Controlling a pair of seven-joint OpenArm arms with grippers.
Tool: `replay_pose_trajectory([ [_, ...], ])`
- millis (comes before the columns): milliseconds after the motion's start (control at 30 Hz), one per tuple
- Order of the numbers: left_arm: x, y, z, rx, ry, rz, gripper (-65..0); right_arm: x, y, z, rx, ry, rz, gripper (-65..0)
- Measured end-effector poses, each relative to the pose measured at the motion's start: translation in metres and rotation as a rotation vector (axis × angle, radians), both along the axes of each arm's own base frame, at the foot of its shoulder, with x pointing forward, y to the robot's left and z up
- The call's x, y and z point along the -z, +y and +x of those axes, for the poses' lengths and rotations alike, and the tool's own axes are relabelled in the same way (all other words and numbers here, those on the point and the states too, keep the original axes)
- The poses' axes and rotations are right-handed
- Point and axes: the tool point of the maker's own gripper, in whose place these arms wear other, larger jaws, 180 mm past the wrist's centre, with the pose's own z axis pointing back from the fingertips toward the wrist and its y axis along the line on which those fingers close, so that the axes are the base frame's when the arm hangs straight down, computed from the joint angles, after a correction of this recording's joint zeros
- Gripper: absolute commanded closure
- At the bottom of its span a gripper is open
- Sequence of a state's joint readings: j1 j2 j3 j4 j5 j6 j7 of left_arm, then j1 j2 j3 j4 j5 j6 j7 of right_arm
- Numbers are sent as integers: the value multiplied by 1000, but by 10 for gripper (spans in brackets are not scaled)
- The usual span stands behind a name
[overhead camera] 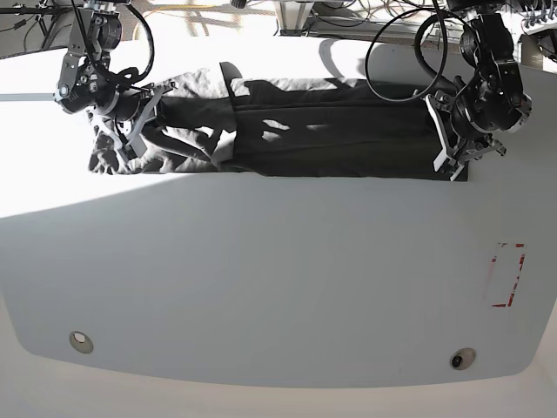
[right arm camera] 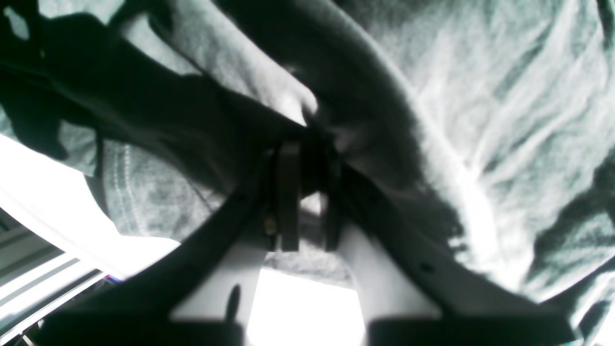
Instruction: Fold the T-shirt properly
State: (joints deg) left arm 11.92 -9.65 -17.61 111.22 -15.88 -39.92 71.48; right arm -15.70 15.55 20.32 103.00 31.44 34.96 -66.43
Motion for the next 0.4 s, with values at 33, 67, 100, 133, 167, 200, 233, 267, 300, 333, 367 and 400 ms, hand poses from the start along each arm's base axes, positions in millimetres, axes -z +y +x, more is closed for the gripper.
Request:
replay_pose_trajectory([
  [33, 0, -2, 0, 3, 0, -5, -244, -6, -1, -1, -13, -7, -25, -71],
  [67, 0, -3, 0, 5, -1, -10, -244, -14, 0, 2, -23, -25, -35, -71],
  [100, 0, -4, 1, 5, -3, -14, -244, -19, 0, 3, -31, -34, -56, -71],
  [133, -1, -5, 2, 6, -5, -16, -244, -28, 0, 5, -44, -52, -77, -71],
  [167, -1, -4, 2, 6, -8, -15, -244, -37, 3, 9, -55, -81, -77, -71],
  [200, -2, -4, 3, 5, -10, -14, -244, -40, 5, 10, -59, -89, -82, -71],
  [233, -2, -3, 3, 3, -9, -10, -244, -45, 8, 11, -67, -101, -77, -71],
  [267, -2, -3, 3, 3, -10, -10, -244, -46, 8, 12, -69, -104, -77, -71],
  [300, -2, -3, 3, 4, -11, -11, -244, -46, 9, 12, -69, -105, -77, -71],
  [333, -2, -4, 3, 4, -10, -13, -244, -45, 9, 11, -68, -100, -79, -71],
  [367, -2, -3, 3, 4, -9, -11, -244, -43, 8, 10, -68, -91, -83, -71],
  [400, -1, -3, 2, 3, -6, -11, -244, -42, 6, 8, -63, -82, -86, -71],
])
